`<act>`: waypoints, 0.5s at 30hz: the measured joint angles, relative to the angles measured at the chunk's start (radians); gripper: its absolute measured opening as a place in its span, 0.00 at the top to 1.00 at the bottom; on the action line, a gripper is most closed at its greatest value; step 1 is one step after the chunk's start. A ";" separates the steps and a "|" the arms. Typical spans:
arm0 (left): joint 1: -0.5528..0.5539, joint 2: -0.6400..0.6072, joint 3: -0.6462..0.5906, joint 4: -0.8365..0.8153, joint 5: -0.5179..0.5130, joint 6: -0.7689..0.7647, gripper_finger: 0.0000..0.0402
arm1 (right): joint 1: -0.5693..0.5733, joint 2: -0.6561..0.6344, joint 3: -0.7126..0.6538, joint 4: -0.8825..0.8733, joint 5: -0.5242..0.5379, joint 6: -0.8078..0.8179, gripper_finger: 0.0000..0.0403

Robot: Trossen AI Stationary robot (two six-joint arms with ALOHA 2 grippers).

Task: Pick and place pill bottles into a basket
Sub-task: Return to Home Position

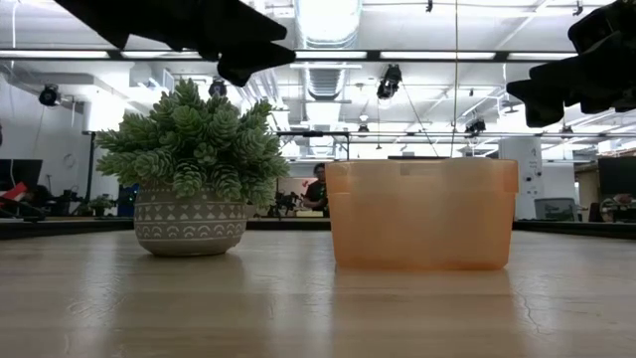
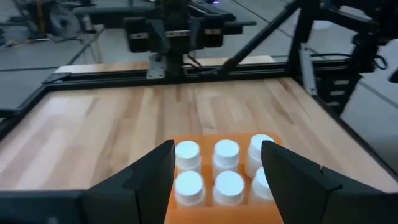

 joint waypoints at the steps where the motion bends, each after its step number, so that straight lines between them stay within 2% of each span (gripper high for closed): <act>1: 0.005 -0.009 -0.006 0.000 -0.007 -0.002 0.45 | 0.000 0.000 0.000 0.000 0.000 0.002 0.58; 8: 0.021 -0.129 -0.108 0.009 -0.054 -0.006 0.45 | 0.000 0.000 0.000 0.001 0.001 0.001 0.57; 15: 0.021 -0.326 -0.240 0.064 -0.054 -0.029 0.45 | 0.000 0.000 0.000 0.001 0.001 0.000 0.57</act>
